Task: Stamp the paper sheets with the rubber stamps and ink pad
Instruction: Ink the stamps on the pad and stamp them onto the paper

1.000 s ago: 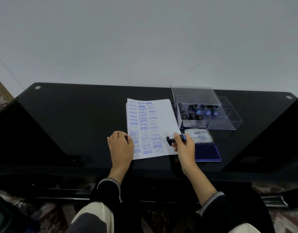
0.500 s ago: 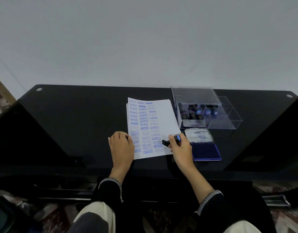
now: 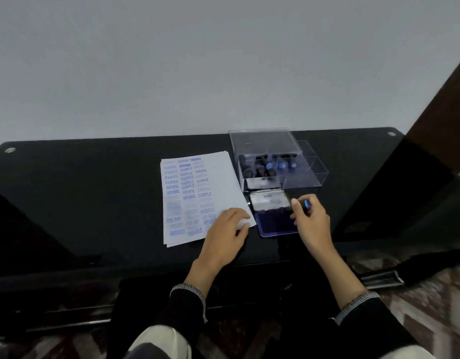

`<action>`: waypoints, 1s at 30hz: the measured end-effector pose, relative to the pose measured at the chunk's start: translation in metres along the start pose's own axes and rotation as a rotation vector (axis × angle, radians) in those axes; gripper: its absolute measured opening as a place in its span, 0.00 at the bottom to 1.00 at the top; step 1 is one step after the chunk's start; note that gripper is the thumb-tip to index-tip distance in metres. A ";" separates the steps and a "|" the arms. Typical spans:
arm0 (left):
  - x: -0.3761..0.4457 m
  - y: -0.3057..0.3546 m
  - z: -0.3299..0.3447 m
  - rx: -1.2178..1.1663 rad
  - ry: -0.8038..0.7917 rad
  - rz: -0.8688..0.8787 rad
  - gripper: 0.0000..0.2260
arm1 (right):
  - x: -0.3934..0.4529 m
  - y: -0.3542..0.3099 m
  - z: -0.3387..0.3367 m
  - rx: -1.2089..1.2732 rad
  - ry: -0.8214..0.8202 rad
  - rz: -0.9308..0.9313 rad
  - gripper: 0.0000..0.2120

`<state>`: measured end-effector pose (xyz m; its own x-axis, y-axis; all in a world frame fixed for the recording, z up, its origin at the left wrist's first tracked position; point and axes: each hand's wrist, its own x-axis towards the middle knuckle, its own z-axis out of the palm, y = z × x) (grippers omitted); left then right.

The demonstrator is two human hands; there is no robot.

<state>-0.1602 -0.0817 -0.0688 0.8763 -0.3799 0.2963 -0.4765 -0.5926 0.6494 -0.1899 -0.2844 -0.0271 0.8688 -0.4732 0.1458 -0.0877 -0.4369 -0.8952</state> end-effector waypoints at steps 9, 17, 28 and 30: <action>0.001 0.004 0.021 0.204 -0.128 0.023 0.28 | -0.003 0.014 -0.011 -0.274 -0.114 -0.138 0.09; -0.001 0.005 0.023 0.191 -0.119 0.016 0.27 | -0.006 0.018 0.005 -0.442 -0.151 -0.295 0.08; -0.002 0.006 0.023 0.192 -0.119 0.015 0.27 | -0.006 0.028 0.015 -0.529 -0.058 -0.423 0.05; -0.001 0.006 0.023 0.197 -0.120 0.016 0.27 | -0.005 0.030 0.013 -0.381 -0.077 -0.353 0.08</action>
<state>-0.1658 -0.1009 -0.0816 0.8595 -0.4650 0.2124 -0.5052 -0.7089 0.4922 -0.1907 -0.2853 -0.0601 0.9093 -0.1955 0.3673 0.0586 -0.8138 -0.5782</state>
